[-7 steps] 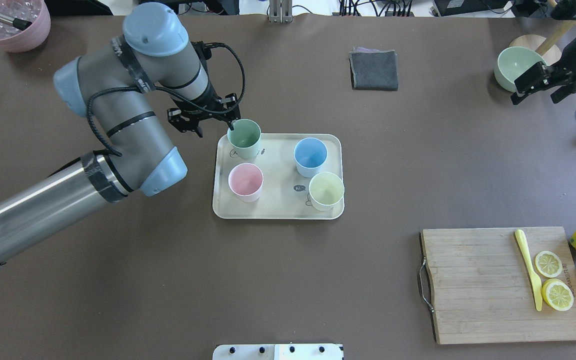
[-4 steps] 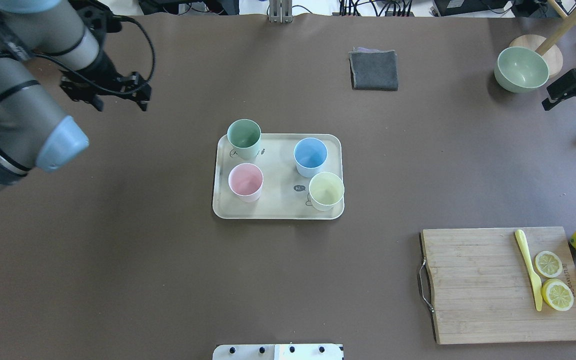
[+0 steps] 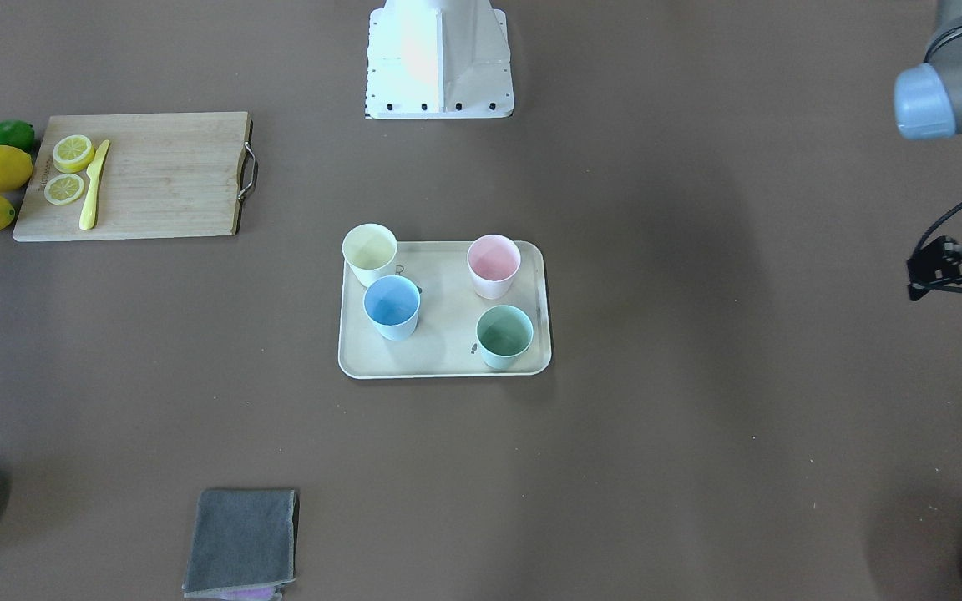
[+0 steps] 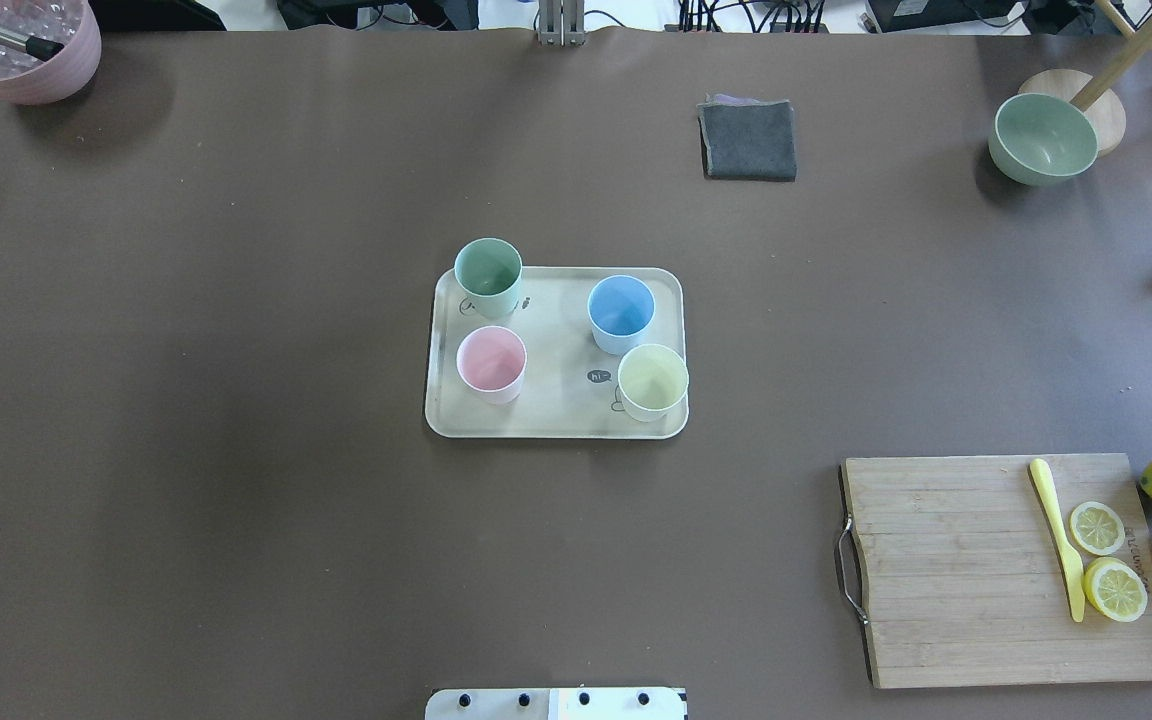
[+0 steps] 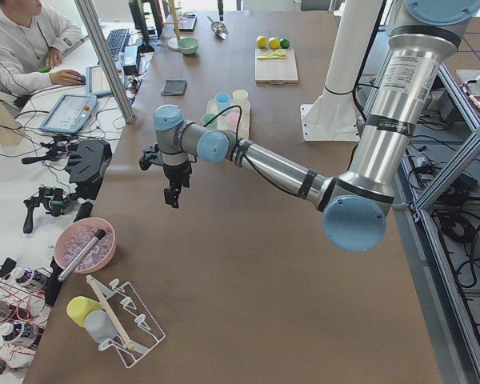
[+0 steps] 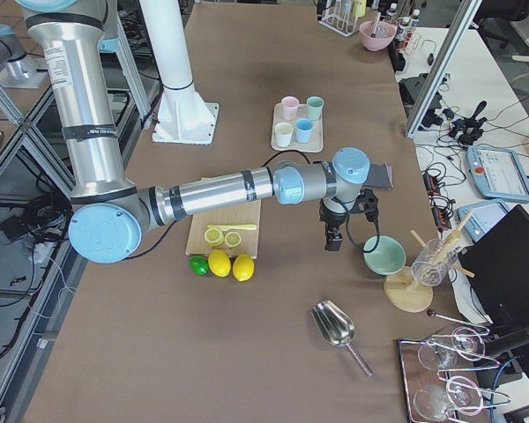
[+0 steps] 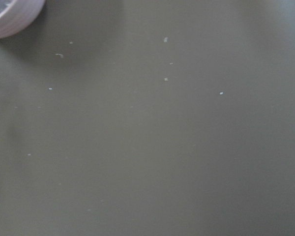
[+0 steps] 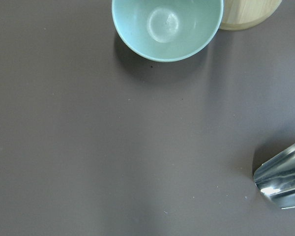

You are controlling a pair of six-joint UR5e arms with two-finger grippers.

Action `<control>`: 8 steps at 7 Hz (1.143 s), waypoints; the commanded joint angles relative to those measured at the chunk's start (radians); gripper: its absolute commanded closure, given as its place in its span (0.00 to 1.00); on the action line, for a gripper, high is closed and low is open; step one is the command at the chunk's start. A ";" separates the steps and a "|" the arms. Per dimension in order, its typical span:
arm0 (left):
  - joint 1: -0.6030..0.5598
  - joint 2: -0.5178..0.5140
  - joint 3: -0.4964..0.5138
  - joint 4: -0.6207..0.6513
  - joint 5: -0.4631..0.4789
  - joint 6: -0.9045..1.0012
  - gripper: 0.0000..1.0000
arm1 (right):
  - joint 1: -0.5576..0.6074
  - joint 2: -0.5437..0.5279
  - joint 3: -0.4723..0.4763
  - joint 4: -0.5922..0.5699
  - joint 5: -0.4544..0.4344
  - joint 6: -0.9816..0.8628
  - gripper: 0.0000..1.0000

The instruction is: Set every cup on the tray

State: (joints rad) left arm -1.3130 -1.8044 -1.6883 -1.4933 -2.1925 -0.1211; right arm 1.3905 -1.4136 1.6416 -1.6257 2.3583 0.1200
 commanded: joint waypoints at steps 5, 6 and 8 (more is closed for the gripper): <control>-0.213 0.164 0.072 0.021 -0.142 0.337 0.02 | 0.036 -0.041 0.006 0.004 0.001 -0.049 0.00; -0.215 0.169 0.041 0.015 -0.145 0.334 0.02 | 0.036 -0.042 0.006 0.004 -0.001 -0.054 0.00; -0.213 0.181 0.027 0.019 -0.150 0.333 0.02 | 0.038 -0.044 0.000 0.004 0.002 -0.057 0.00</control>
State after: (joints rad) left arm -1.5262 -1.6294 -1.6490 -1.4759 -2.3398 0.2126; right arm 1.4271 -1.4563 1.6454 -1.6215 2.3586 0.0658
